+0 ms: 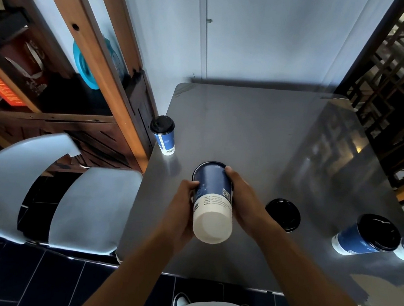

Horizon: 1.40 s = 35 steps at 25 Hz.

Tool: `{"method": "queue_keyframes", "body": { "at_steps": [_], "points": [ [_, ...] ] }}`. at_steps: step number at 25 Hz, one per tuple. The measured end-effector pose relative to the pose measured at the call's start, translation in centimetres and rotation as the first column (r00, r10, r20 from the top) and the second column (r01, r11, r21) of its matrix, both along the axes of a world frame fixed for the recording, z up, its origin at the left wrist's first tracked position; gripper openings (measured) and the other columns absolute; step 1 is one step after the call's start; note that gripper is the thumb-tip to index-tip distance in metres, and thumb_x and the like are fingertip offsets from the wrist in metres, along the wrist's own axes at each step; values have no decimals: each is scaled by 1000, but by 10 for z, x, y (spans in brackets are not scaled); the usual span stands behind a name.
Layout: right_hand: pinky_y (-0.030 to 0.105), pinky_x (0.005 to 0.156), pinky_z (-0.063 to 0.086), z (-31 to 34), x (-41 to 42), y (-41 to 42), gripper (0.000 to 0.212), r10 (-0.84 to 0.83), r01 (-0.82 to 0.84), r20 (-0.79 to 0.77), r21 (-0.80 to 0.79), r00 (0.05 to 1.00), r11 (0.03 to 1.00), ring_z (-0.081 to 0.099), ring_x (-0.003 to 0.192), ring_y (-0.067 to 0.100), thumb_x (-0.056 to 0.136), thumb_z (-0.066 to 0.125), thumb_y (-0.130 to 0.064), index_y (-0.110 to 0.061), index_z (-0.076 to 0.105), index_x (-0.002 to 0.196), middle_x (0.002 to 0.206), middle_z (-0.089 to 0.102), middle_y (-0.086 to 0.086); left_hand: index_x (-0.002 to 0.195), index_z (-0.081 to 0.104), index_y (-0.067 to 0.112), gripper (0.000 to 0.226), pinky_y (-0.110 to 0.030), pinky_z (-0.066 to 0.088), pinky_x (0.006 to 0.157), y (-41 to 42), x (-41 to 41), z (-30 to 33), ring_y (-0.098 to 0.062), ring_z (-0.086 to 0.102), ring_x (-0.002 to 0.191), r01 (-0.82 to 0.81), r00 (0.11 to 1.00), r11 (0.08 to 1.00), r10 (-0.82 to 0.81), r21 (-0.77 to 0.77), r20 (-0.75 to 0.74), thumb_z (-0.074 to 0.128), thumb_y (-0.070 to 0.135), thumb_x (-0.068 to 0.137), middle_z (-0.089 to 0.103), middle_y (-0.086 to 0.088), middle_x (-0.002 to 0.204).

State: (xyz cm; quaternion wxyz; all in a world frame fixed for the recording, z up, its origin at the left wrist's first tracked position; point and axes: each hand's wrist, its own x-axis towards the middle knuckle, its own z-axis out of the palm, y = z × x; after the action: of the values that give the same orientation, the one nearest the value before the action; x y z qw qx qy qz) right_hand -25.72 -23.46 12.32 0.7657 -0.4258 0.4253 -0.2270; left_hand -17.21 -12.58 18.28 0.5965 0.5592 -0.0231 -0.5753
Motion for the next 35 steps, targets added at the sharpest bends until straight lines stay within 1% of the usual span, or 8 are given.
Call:
{"method": "queue_keyframes", "body": {
  "at_steps": [4, 8, 13, 18, 23, 26, 30, 35],
  "points": [
    [52, 86, 58, 1, 3, -2, 45, 13, -15, -39, -63, 999, 998, 71, 85, 24, 92, 51, -52, -16, 64, 115, 110, 72, 16, 98, 67, 4, 49, -30, 58, 59, 2, 0, -1, -23, 68, 59, 4, 997, 999, -8, 52, 74, 40, 45, 98, 70, -14, 73],
    [44, 70, 51, 0, 3, -4, 52, 24, -49, -149, -165, 989, 985, 65, 65, 16, 74, 49, -68, -23, 65, 94, 85, 69, 6, 134, 56, 4, 81, -70, 46, 99, 5, 0, -1, -55, 64, 106, 128, 947, 989, -144, 74, 287, 56, 65, 79, 66, -34, 119],
    [39, 67, 53, -6, 3, -2, 39, 14, -20, -105, -51, 994, 999, 66, 71, 24, 90, 49, -58, -24, 67, 95, 86, 70, 3, 108, 64, 1, 41, -27, 57, 51, 4, 4, -2, -21, 70, 56, -7, 994, 1000, 8, -13, 106, 45, 35, 97, 72, -13, 73],
    [26, 48, 55, -10, 3, -1, 23, 8, -9, -36, -28, 999, 1000, 72, 62, 7, 103, 47, -41, -27, 65, 99, 88, 72, -3, 97, 62, 2, 35, -28, 53, 55, 5, 2, -3, -21, 61, 57, -60, 997, 998, 61, -2, 56, 39, 28, 99, 63, -10, 67],
    [36, 66, 49, -5, 3, -3, 24, 41, -57, -111, -151, 993, 987, 64, 69, 15, 85, 51, -58, -41, 67, 90, 82, 68, -5, 85, 81, 9, 62, -22, 53, 42, 3, 2, 2, -19, 68, 49, 31, 998, 998, -28, -52, 47, 33, 44, 102, 71, -11, 69],
    [39, 65, 51, -7, 2, -5, 37, 59, -96, -164, -224, 985, 970, 64, 76, 19, 79, 48, -67, -40, 68, 95, 91, 72, 4, 117, 65, -5, 47, -26, 55, 46, 2, 0, 2, -20, 68, 51, 38, 996, 995, -31, -92, 79, 42, 33, 100, 68, -16, 75],
    [29, 52, 46, -6, 5, -3, 33, 14, -32, -138, -134, 990, 990, 60, 66, 23, 72, 50, -68, -43, 70, 77, 80, 64, 2, 95, 64, 2, 37, -23, 52, 43, 4, 2, -3, -17, 65, 47, -23, 1000, 993, 23, -114, 4, 39, 28, 101, 66, -9, 59],
    [42, 68, 51, -8, 7, -1, 49, 10, -22, -107, -109, 994, 994, 63, 77, 28, 70, 53, -68, -27, 65, 93, 92, 65, 8, 94, 63, 2, 38, -24, 52, 44, 3, 5, -9, -17, 64, 47, -17, 1000, 992, 14, -122, -27, 39, 30, 100, 64, -9, 59]
  ]
}}
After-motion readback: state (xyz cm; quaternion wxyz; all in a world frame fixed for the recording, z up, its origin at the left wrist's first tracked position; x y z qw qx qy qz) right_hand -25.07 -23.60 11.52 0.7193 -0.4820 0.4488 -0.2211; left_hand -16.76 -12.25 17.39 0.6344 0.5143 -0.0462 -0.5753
